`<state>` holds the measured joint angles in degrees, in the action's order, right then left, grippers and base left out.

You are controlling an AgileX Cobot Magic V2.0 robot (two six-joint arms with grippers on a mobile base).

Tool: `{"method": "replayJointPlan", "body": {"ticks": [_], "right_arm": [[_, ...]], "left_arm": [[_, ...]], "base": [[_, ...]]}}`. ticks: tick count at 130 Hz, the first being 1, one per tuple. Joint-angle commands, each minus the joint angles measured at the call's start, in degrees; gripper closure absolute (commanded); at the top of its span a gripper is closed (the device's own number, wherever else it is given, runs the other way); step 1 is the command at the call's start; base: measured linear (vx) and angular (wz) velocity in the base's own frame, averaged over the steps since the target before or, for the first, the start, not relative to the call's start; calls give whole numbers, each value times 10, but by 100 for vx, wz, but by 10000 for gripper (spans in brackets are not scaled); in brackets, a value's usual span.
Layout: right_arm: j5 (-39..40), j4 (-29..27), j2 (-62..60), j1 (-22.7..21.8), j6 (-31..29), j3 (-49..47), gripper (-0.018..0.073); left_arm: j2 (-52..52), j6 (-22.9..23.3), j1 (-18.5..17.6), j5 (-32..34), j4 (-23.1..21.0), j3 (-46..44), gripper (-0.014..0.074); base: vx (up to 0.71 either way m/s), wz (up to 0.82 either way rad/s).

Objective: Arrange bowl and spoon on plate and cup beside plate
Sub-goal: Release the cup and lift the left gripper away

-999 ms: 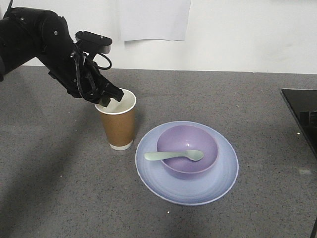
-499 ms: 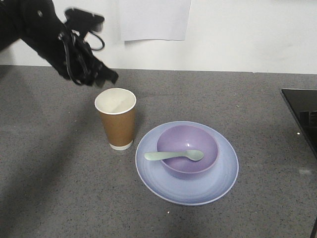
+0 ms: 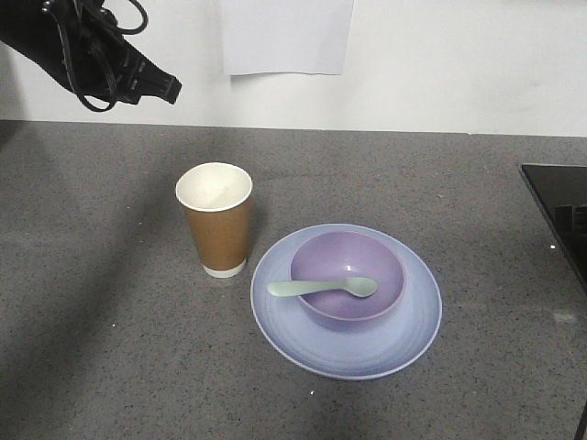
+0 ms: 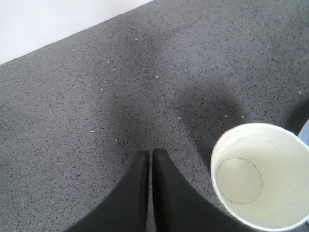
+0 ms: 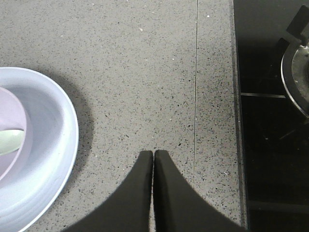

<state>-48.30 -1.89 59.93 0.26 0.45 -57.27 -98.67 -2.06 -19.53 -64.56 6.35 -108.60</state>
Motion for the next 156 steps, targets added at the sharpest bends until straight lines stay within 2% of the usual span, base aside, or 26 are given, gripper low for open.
{"method": "replayJointPlan", "body": {"ticks": [1, 125, 142, 156], "right_arm": [[33, 2, -9, -3, -4, -15, 568], [33, 2, -9, -3, -4, -15, 568], [33, 2, -9, -3, -4, -15, 568], [33, 2, -9, -3, -4, -15, 568]], "left_arm": [[29, 10, 2, 44, 12, -17, 604], [30, 8, 0, 39, 14, -14, 604], [83, 8, 4, 67, 65, 49, 604], [161, 21, 24, 134, 72, 155, 604]], "base": [[0, 0], [0, 0], [0, 0], [0, 0]]}}
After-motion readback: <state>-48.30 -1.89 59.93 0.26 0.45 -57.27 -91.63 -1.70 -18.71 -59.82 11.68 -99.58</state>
